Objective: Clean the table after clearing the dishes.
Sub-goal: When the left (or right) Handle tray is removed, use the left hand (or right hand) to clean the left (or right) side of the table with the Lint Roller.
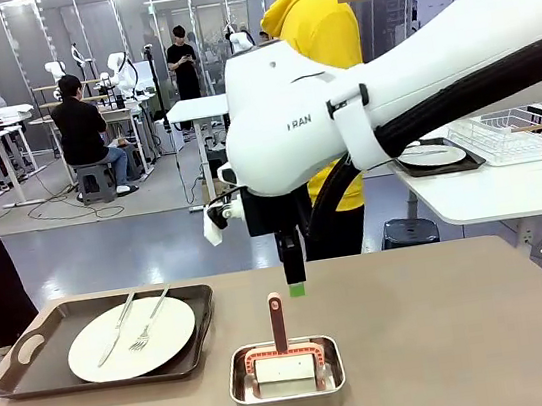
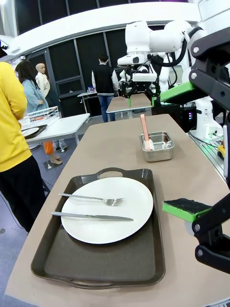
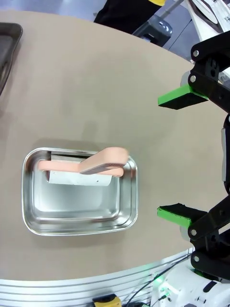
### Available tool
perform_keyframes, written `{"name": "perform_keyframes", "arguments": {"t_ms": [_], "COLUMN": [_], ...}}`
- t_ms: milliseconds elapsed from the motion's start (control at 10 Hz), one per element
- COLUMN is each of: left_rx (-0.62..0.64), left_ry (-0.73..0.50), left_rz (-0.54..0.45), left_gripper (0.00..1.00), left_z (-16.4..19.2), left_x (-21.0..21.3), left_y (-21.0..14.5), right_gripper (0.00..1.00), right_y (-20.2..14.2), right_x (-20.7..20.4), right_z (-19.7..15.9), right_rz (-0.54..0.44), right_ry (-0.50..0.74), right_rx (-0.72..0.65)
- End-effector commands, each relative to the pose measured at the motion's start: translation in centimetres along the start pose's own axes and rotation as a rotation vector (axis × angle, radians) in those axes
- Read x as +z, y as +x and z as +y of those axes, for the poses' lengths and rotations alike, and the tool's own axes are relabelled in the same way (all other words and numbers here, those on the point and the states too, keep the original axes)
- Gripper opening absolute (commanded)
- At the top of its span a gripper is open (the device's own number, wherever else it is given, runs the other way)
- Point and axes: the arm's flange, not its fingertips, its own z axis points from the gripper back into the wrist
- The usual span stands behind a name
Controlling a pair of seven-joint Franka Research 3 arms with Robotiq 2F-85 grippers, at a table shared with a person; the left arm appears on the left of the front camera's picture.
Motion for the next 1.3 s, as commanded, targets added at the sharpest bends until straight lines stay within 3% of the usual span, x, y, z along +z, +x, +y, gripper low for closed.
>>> {"name": "perform_keyframes", "arguments": {"t_ms": [0,600,1200], "left_rx": [-0.014,-0.014,-0.014], "left_ry": [-0.018,-0.018,-0.018], "left_rz": [-0.001,-0.001,-0.001], "left_gripper": [1.0,1.0,1.0], "left_z": [-0.1,-0.1,-0.1], "left_x": [0.4,0.4,0.4], "left_y": [0.0,0.0,0.0], "right_gripper": [1.0,1.0,1.0], "right_y": [1.3,2.4,1.9], "right_x": [-0.8,-4.9,-7.0], "right_z": [0.3,-0.4,-0.2], "right_rz": [0.037,-0.03,-0.017], "right_ry": [0.013,-0.024,-0.02], "right_rx": [-0.032,-0.086,-0.138]}}
